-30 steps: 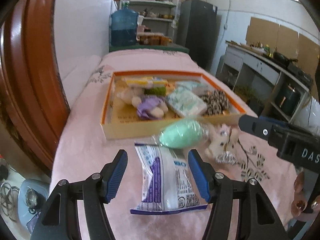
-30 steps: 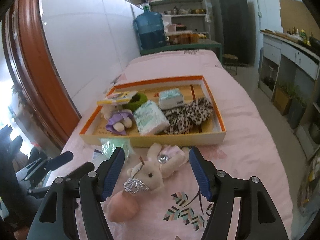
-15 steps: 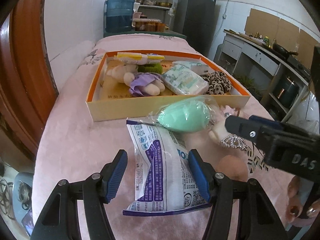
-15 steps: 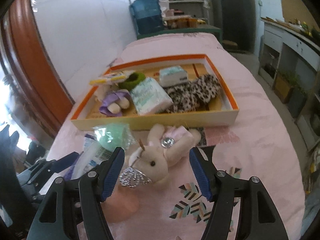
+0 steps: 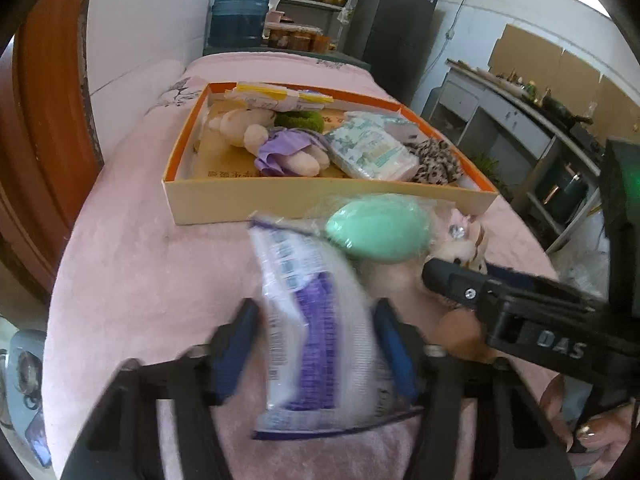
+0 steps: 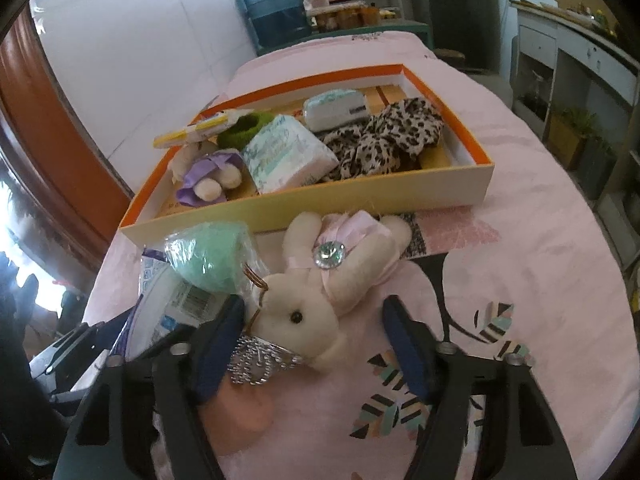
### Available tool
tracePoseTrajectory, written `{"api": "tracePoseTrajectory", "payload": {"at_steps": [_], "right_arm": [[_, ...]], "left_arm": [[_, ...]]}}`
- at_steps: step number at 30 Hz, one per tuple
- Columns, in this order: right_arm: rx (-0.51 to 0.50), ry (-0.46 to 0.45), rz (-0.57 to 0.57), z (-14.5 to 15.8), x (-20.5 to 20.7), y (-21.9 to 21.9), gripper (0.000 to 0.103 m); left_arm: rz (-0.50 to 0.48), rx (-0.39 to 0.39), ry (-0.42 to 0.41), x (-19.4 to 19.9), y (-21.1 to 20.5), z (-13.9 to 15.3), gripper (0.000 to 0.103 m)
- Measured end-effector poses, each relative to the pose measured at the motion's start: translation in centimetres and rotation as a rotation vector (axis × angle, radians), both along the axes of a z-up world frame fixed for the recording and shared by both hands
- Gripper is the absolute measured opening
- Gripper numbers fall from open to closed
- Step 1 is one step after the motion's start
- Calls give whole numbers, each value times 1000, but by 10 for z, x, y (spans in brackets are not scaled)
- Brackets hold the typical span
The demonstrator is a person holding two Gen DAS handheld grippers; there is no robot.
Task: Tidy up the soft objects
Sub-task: 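Grasp the blue-white bag with the left tool while the right tool grasps the white bunny plush, then lift the bag and bunny plush and carry them over the box lid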
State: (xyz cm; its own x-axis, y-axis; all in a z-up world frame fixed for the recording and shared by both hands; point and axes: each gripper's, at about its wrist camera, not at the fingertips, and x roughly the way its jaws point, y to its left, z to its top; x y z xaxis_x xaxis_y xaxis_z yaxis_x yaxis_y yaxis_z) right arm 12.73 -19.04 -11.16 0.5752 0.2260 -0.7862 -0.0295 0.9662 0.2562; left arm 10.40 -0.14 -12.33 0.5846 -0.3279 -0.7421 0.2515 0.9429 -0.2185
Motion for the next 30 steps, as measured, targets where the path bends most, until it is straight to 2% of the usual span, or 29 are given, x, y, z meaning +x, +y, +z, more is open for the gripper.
{"api": "tracePoseTrajectory", "payload": {"at_steps": [1, 5, 10, 30], "right_arm": [[14, 3, 6, 0, -2, 0, 51], [-1, -9, 12, 3, -6, 0, 46], [-11, -31, 0, 12, -14, -5, 45], [-56, -100, -29, 37, -43, -21, 44]], "left_arm": [[0, -10, -2, 0, 1, 1, 47], [4, -39, -10, -3, 5, 3, 41], [13, -62, -30, -10, 10, 8, 40], [24, -68, -118, -40, 19, 38, 40]]}}
